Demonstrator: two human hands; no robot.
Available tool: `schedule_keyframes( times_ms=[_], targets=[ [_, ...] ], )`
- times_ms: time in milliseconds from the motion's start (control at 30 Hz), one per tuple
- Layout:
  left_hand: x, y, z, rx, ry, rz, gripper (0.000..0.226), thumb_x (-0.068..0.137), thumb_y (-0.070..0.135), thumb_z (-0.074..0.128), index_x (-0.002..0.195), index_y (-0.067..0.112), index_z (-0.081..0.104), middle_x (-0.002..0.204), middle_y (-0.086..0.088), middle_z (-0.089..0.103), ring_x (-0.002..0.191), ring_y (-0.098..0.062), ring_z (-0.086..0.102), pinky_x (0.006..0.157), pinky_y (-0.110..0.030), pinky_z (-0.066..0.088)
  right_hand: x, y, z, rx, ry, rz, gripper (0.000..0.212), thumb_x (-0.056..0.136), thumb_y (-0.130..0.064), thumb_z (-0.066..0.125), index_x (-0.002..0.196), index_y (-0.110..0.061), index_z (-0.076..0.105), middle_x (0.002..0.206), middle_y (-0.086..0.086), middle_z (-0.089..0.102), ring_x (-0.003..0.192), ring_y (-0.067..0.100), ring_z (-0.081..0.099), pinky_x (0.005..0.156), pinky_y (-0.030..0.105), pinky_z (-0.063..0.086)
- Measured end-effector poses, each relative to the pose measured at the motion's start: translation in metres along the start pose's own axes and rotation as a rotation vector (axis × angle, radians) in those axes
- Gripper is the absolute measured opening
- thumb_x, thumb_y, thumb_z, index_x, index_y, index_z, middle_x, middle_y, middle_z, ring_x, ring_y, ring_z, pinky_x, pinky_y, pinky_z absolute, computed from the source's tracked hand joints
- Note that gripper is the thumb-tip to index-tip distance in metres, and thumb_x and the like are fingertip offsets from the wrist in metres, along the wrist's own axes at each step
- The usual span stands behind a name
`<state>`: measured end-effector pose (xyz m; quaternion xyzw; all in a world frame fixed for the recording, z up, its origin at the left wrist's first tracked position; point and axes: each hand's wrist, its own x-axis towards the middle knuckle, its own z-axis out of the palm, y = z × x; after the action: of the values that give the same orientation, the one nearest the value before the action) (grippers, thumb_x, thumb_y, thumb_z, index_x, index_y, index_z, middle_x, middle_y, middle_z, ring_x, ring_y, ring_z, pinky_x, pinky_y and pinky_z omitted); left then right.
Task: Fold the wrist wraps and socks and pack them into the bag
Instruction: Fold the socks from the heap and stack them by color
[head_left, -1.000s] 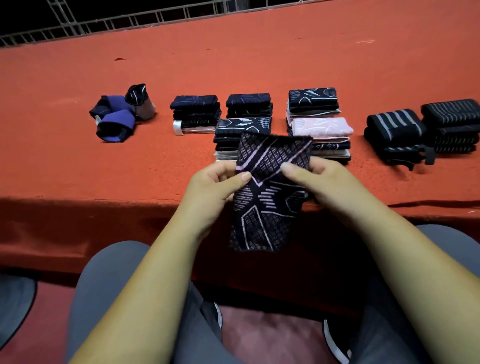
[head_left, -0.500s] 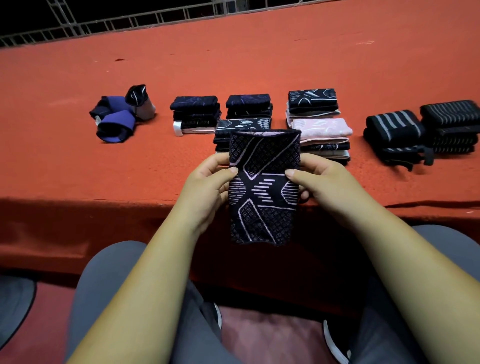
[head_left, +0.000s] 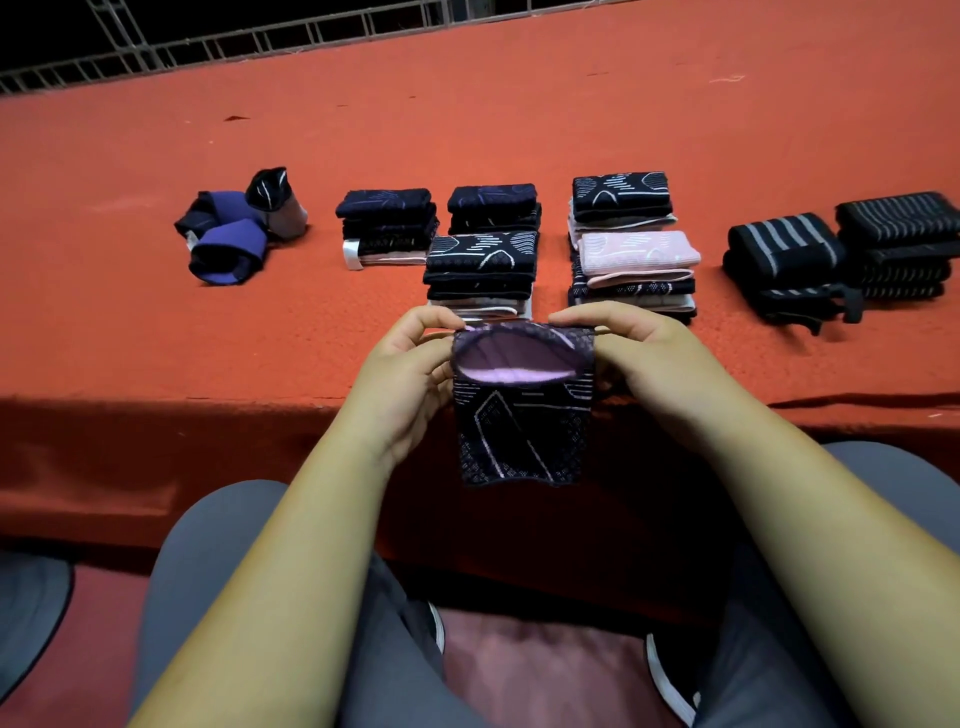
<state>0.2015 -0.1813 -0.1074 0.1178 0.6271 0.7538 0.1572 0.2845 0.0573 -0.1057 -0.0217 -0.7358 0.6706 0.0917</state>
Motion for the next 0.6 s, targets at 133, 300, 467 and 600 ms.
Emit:
schedule_keyframes(
  times_ms=[133,300,467,600],
  targets=[
    [0.0,0.0,0.001,-0.046,-0.011,-0.017,0.025,0.089,0.004,0.068,0.087,0.029,0.069,0.109,-0.011,0.064,0.092,-0.027,0.052,0.073,-0.032,0.05,0.0,0.002,-0.001,-0.011,-0.023,0.017,0.039,0.094,-0.005,0.057,0.11,-0.029,0.082,0.111,0.031,0.072,0.088,0.027,0.055,0.085,0.044,0.043],
    [0.0,0.001,0.002,-0.068,0.017,-0.029,0.026,0.102,0.0,0.05,0.096,0.021,0.065,0.095,-0.006,0.071,0.074,-0.014,0.064,0.071,-0.027,0.056,-0.002,-0.002,0.0,0.016,-0.027,0.103,0.043,0.09,-0.001,0.045,0.099,-0.02,0.082,0.083,0.022,0.057,0.077,0.029,0.042,0.063,0.035,0.041],
    [0.0,0.0,0.004,-0.05,0.039,-0.065,0.025,0.101,0.024,0.065,0.121,0.009,0.065,0.11,-0.012,0.078,0.096,-0.024,0.071,0.079,-0.031,0.058,0.0,-0.001,-0.001,-0.045,-0.056,0.0,0.019,0.095,-0.022,0.064,0.101,-0.019,0.082,0.094,0.002,0.072,0.084,0.015,0.056,0.072,0.033,0.047],
    [-0.008,0.0,0.005,0.183,-0.104,-0.052,0.038,0.096,0.023,0.078,0.127,0.008,0.064,0.116,-0.008,0.078,0.104,-0.022,0.075,0.086,-0.034,0.057,-0.002,0.007,-0.001,-0.031,-0.097,-0.048,0.018,0.092,-0.008,0.08,0.107,-0.017,0.074,0.097,0.001,0.074,0.085,0.015,0.061,0.082,0.036,0.048]
  ],
)
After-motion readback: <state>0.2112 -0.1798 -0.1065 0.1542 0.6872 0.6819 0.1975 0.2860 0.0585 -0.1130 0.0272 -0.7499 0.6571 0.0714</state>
